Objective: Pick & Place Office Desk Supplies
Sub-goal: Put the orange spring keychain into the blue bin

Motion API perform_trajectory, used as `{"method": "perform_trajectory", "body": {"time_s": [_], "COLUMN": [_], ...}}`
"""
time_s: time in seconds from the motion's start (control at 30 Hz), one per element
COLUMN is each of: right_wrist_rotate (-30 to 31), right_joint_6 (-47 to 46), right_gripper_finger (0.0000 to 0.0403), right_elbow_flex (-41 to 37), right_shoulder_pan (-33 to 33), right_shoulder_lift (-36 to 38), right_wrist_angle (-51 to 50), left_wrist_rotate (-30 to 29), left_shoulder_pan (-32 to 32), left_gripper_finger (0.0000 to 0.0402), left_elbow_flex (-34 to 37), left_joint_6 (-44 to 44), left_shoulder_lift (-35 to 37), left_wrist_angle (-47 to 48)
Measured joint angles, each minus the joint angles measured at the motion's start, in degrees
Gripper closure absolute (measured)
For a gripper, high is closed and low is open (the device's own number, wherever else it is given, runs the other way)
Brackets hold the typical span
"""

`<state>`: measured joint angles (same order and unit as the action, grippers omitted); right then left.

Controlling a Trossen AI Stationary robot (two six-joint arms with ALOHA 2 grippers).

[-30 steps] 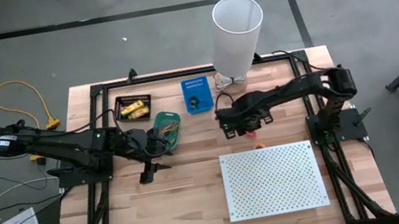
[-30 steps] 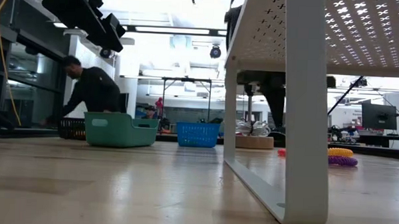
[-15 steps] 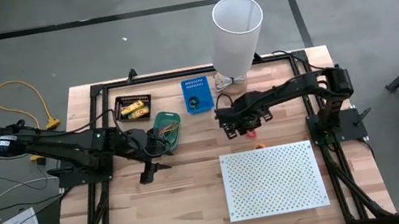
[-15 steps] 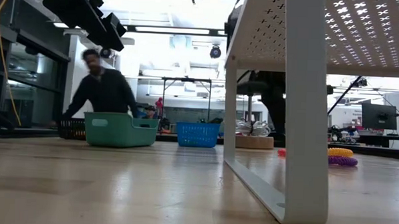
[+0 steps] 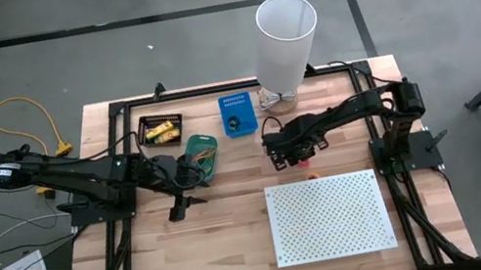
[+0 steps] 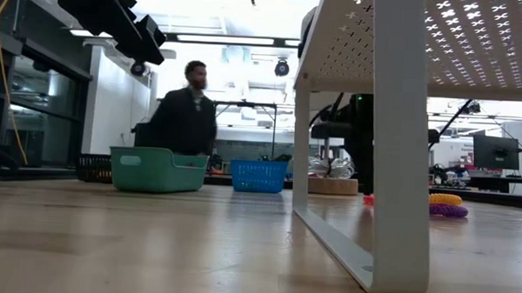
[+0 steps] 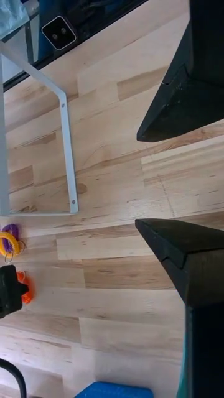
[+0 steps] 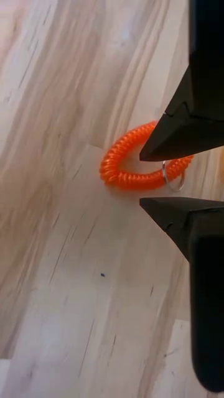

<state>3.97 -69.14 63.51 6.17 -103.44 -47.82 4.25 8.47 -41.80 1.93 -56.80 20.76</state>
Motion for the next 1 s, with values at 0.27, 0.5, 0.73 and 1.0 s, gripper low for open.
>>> {"method": "perform_trajectory", "body": {"time_s": [0.27, 0.5, 0.73, 1.0], "right_wrist_rotate": [0.20, 0.00, -1.31, -1.23], "right_joint_6": [0.22, -0.12, -0.22, -0.22], "right_gripper_finger": [0.0311, 0.0311, 0.0311, 0.0311], "right_elbow_flex": [0.00, -1.75, -3.19, -3.19], "right_shoulder_pan": [0.26, 0.22, 0.20, 0.20], "right_shoulder_lift": [0.02, 0.00, 0.02, 0.02], "right_wrist_angle": [0.16, 0.85, 4.27, 4.67], "left_wrist_rotate": [0.00, 0.00, -0.02, 0.00], "left_shoulder_pan": [0.01, 0.02, 0.02, 0.01], "left_gripper_finger": [0.0195, 0.0195, 0.0195, 0.0195], "left_elbow_flex": [0.00, 0.00, 0.00, 0.00], "left_joint_6": [0.00, 0.00, 0.00, 0.00], "left_shoulder_lift": [0.00, 0.00, 0.00, 0.00], "left_wrist_angle": [-0.03, -0.03, -0.05, -0.23]}}
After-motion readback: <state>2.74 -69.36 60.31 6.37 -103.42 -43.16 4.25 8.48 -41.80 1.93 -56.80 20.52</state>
